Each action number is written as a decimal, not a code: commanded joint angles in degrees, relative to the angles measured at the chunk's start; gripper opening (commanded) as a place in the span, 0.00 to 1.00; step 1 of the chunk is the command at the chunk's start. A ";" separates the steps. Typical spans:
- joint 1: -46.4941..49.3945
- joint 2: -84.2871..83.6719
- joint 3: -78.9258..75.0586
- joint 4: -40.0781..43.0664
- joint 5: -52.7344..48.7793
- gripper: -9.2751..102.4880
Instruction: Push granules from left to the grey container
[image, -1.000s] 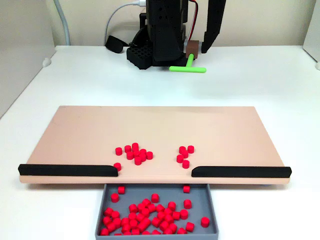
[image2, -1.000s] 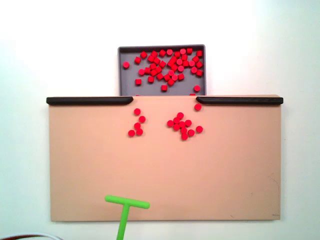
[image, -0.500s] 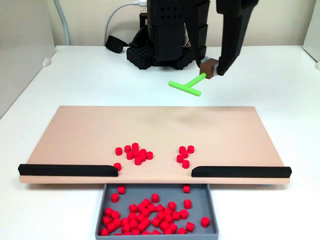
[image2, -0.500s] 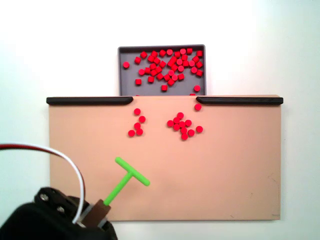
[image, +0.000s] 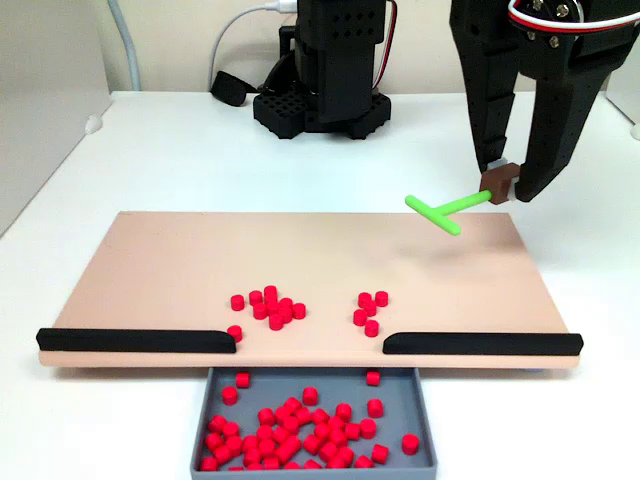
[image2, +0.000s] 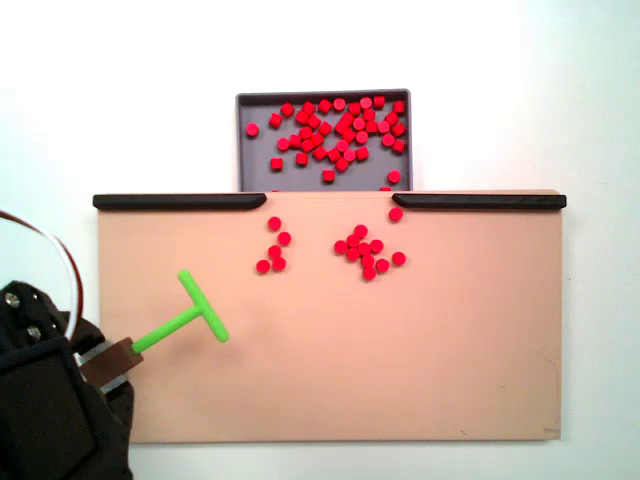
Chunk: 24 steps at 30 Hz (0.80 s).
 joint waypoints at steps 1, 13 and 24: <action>-0.53 0.18 -2.02 0.18 5.19 0.08; -0.62 -7.29 -10.90 0.18 17.93 0.08; 0.35 -15.82 -20.74 0.26 24.61 0.08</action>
